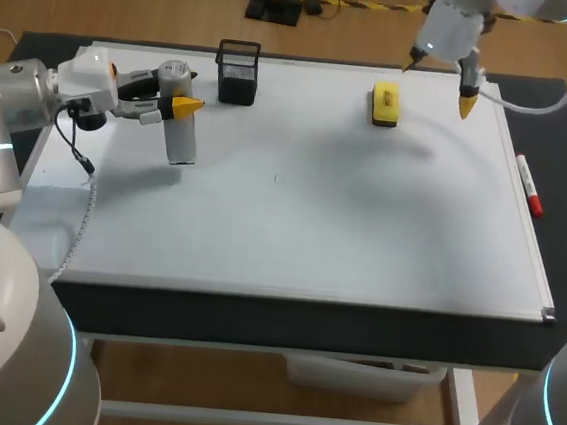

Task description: Pick up the inspection probe, press it on each red-marked spot on the whiteboard one by one, put down the probe, pick up the eraser, and wipe off all the red marks.

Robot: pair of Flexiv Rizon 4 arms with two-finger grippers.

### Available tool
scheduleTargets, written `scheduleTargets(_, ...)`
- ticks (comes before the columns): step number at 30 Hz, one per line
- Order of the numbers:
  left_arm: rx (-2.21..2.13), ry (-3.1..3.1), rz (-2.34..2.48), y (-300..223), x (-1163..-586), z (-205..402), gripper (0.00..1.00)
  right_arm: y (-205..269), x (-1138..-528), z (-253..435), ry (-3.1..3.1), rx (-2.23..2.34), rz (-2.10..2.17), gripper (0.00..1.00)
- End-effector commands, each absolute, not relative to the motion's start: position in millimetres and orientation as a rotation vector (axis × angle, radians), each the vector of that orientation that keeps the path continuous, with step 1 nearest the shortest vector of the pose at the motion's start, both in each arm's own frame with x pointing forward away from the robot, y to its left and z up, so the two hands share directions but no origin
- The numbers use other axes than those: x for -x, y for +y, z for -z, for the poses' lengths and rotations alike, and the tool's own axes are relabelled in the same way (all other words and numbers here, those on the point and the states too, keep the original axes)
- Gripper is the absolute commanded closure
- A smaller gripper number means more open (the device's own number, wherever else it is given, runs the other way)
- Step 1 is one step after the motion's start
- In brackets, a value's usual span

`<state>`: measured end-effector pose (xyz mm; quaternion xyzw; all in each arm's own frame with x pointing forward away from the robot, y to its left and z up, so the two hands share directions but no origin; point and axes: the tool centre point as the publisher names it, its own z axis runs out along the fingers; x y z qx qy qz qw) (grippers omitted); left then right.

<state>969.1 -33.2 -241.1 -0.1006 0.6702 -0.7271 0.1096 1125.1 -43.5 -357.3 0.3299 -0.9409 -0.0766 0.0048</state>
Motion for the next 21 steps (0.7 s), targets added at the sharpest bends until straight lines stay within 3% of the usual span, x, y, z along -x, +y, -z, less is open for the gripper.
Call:
scheduleTargets(1,0.296,1.968,2.137,-33.9,-969.3,240.4,1.0,-60.9,-1106.5,345.8,-3.021,-0.907,0.3,0.0)
scheduleTargets(21,0.296,1.968,2.137,-33.9,-969.3,240.4,1.0,-95.5,-1078.4,315.3,-3.172,-0.405,0.733,0.0)
